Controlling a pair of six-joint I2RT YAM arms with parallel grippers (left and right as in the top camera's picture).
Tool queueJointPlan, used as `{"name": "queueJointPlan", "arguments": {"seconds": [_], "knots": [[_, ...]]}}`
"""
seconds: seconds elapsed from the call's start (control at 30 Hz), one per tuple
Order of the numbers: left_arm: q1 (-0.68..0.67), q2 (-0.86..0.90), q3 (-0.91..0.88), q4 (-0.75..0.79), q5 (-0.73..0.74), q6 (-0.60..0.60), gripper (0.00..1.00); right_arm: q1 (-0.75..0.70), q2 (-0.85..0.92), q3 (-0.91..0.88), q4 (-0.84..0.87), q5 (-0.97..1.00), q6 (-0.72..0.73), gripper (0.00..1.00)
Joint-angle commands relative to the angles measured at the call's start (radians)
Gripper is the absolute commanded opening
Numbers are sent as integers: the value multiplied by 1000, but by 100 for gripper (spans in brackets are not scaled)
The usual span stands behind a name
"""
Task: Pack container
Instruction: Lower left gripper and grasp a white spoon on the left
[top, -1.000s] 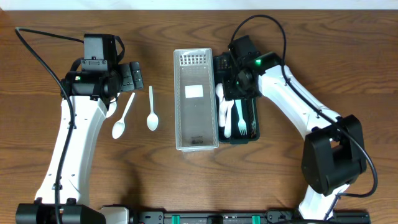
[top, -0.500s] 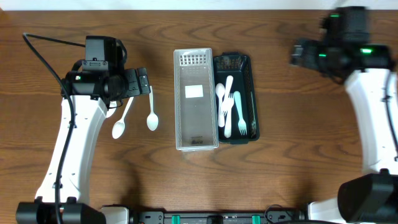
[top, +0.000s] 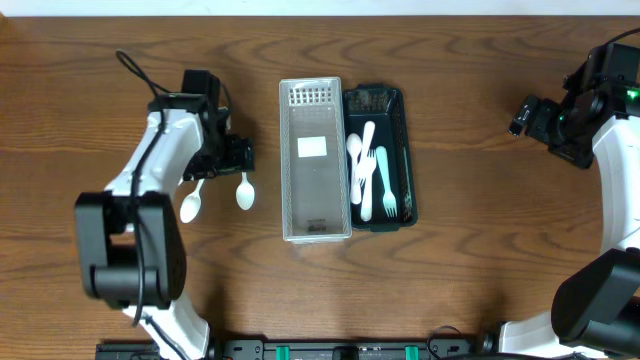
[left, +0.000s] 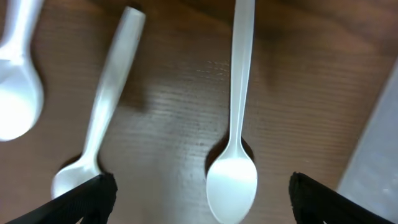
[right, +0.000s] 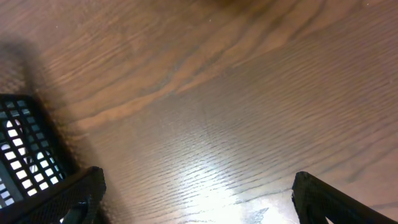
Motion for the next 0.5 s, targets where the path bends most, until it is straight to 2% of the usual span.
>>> {"name": "queueJointPlan", "arguments": {"seconds": [0.0, 0.17, 0.27, 0.47], "knots": [[-36, 59, 6, 10, -19, 73, 90, -3, 3, -6, 0, -5, 10, 99], [-50, 123, 6, 42, -46, 72, 87, 1, 3, -6, -3, -5, 10, 99], [-50, 149, 6, 52, -46, 72, 74, 5, 3, -6, -3, -5, 10, 99], [-50, 175, 6, 68, -46, 72, 39, 5, 3, -6, -9, -5, 10, 99]]}}
